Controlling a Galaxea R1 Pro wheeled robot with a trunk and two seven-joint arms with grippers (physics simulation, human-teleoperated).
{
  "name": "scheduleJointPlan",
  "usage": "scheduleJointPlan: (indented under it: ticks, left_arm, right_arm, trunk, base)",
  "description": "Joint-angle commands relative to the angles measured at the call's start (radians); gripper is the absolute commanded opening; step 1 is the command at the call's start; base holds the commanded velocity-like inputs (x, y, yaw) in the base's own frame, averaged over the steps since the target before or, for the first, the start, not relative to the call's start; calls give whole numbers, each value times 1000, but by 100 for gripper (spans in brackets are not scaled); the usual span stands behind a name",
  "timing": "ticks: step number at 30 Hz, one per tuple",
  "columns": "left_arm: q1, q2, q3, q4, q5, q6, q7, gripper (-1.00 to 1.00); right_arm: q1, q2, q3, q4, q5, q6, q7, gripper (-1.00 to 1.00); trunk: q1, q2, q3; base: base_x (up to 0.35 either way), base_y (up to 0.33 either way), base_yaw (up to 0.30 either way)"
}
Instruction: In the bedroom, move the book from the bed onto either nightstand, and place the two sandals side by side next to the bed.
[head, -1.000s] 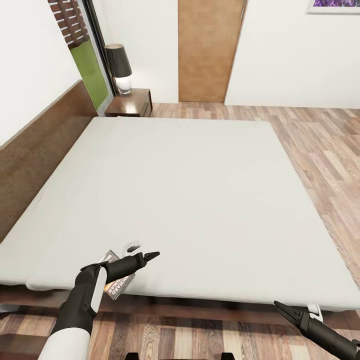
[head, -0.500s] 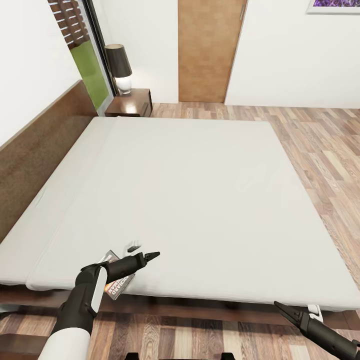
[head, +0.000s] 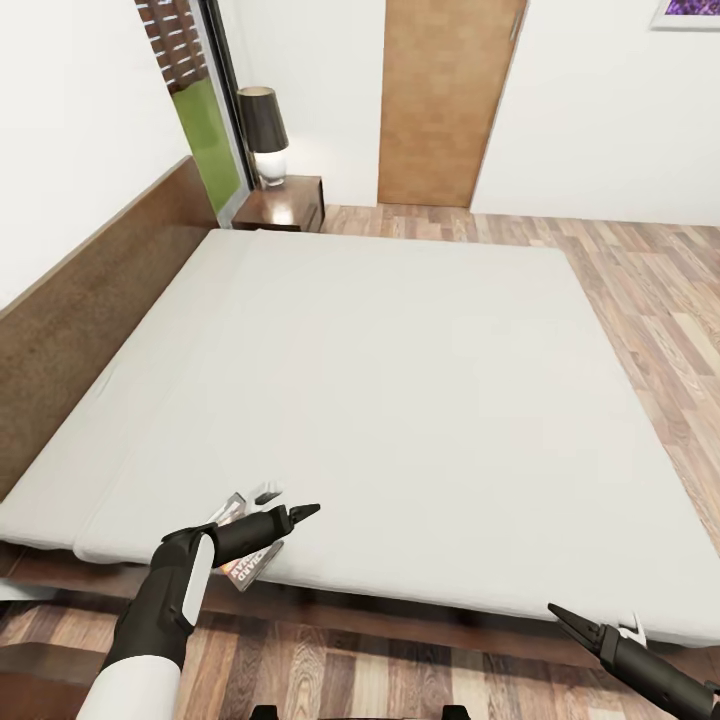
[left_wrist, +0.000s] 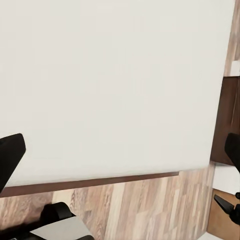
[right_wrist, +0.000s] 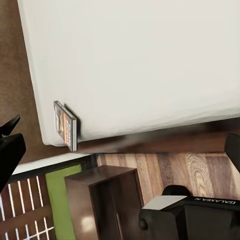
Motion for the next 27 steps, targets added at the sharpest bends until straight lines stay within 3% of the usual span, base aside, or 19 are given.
scheduleJointPlan:
  ticks: [1,27]
  left_arm:
    - [-1,-1,3,0,3,9,-2,100]
    - [0,-1,4,2,3,9,-3,100]
  right_arm:
    - [0,0,3,1,-7,10,2,100]
    - [-1,0,3,1,-7,7,0,100]
  trunk:
    - [0,-1,-1]
    - [0,-1,-1]
  base:
    - [0,0,12]
    - [0,0,1]
